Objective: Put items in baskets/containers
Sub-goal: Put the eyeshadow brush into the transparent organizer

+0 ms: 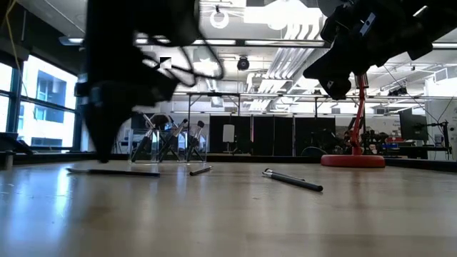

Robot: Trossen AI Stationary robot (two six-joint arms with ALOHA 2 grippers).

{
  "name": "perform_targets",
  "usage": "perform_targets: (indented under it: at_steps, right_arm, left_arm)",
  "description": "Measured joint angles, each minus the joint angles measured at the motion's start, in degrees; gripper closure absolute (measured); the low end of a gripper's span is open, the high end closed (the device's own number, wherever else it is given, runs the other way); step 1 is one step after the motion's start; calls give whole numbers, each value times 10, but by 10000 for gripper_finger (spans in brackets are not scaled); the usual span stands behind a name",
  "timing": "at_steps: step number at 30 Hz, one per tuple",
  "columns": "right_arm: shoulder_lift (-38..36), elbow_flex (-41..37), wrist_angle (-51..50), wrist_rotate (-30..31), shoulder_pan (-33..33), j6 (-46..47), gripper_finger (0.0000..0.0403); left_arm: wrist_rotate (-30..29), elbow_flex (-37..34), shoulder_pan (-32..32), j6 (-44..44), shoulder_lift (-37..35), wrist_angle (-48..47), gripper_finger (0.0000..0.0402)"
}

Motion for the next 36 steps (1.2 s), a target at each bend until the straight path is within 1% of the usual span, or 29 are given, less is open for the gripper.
perform_targets:
  at_steps: [6,8,11,13,15,17,19,21,22,24,25,28,30,31,32,34,36]
  right_arm:
    - [0,0,-1,1,0,-1,402]
    - [0,0,-1,1,0,0,402]
    - [0,0,-2,1,0,3,402]
    - [0,0,0,2,0,20,402]
    - [0,0,2,13,0,31,402]
    - [0,0,9,24,0,27,402]
    - [0,0,13,41,0,26,402]
    - [1,0,20,54,0,29,402]
    - [1,0,21,59,0,29,402]
    - [4,0,23,63,0,28,402]
    - [7,0,30,68,0,26,402]
    - [15,0,36,95,0,27,402]
    - [27,3,56,121,4,30,401]
    - [30,3,57,131,6,31,398]
    - [42,3,67,137,12,30,395]
    - [66,20,100,153,25,26,384]
    - [95,37,82,168,38,23,370]
  left_arm:
    - [-51,68,18,2,-1,2,401]
    - [-77,81,17,-1,-14,2,401]
    - [-105,79,16,-19,-42,28,401]
    - [-126,66,12,-24,-67,24,401]
    - [-148,52,13,-24,-92,59,401]
    - [-160,19,10,-23,-127,77,401]
    - [-167,-18,9,-16,-156,161,401]
    - [-170,-71,7,-18,-189,209,401]
    - [-171,-97,3,-18,-200,244,401]
    - [-171,-146,4,-17,-225,350,401]
    - [-170,-174,4,-11,-241,372,401]
    - [-136,-238,5,34,-263,510,401]
    - [-113,-276,4,53,-283,536,401]
    - [-102,-284,4,59,-286,570,401]
    - [-94,-296,4,62,-292,581,401]
    - [-94,-327,4,65,-315,554,401]
    - [-82,-343,5,69,-327,573,401]
